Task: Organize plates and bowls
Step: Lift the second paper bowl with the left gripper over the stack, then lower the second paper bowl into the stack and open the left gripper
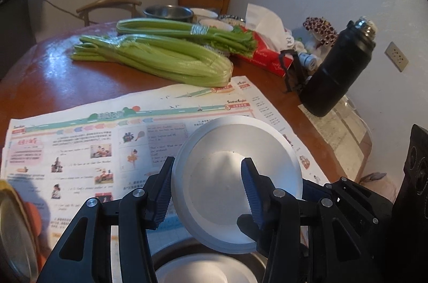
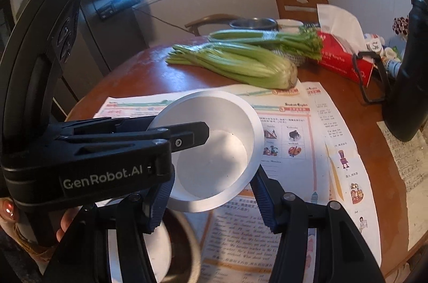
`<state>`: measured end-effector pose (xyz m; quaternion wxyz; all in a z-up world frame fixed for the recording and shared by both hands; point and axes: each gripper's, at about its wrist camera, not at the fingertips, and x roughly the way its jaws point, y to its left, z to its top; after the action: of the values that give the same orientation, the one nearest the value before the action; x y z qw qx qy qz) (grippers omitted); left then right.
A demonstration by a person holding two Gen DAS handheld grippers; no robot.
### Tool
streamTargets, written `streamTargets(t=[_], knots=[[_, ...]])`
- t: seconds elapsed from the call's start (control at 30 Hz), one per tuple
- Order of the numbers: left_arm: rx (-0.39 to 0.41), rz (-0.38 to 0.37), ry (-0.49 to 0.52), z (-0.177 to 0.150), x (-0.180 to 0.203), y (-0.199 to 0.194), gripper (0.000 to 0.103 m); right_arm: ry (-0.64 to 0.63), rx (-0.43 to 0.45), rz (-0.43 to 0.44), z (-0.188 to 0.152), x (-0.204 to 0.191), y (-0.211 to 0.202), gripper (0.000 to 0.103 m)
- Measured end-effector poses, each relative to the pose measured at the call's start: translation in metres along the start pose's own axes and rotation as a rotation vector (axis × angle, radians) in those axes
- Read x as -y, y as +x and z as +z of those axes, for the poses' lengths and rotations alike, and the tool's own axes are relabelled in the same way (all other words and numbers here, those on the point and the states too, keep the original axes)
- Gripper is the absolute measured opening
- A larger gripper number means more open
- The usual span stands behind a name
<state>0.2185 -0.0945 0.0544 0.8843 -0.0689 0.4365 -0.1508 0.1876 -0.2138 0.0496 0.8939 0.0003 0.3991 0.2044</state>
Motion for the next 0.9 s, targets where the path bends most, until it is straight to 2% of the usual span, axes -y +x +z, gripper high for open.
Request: streamTargets(t=[0.47, 0.9], knots=[[0.054, 0.028, -0.010, -0.049, -0.008, -0.058, 0.051, -0.067, 0.048, 0.033, -0.026, -0.045, -0.039, 0.058], [0.036, 0.049, -0.031, -0.089, -0.010, -0.071, 0.051, -0.121, 0.042, 0.019, -0.064, -0.074, -0.061, 0.058]])
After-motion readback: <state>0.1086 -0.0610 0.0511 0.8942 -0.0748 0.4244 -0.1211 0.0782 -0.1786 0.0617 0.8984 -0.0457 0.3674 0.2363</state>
